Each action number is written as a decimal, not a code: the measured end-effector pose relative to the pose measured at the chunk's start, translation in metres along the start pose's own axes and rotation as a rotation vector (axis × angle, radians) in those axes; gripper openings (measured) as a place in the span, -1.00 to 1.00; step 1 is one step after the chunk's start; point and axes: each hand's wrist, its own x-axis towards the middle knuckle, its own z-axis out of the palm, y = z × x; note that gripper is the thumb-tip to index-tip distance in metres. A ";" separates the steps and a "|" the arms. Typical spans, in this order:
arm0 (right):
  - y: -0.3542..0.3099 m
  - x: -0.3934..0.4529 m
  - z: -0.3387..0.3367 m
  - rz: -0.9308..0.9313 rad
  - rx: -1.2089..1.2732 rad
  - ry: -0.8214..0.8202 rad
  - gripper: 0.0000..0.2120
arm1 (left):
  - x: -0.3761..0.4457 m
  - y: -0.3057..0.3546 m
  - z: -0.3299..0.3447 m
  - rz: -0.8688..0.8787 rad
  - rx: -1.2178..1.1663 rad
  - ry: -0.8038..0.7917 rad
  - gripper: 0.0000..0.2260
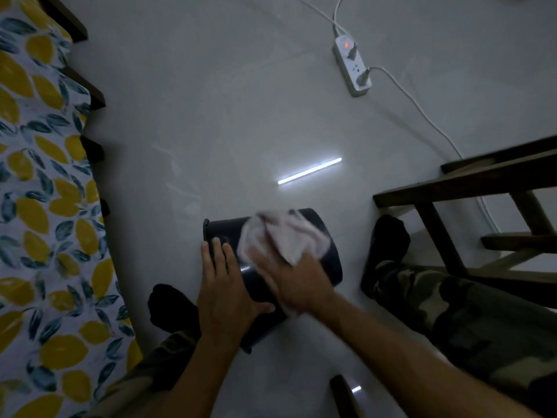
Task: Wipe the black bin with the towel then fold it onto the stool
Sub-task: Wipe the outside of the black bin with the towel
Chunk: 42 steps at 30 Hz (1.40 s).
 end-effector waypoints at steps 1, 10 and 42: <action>0.012 0.024 -0.009 0.085 -0.026 0.006 -0.53 | -0.001 0.001 0.000 -0.006 -0.003 -0.012 0.45; -0.013 -0.055 0.008 0.254 0.019 0.102 -0.42 | 0.015 0.003 -0.016 -0.020 0.031 -0.092 0.44; 0.048 0.000 -0.049 0.724 0.615 0.311 -0.61 | 0.020 0.016 -0.031 -0.167 -0.893 0.381 0.03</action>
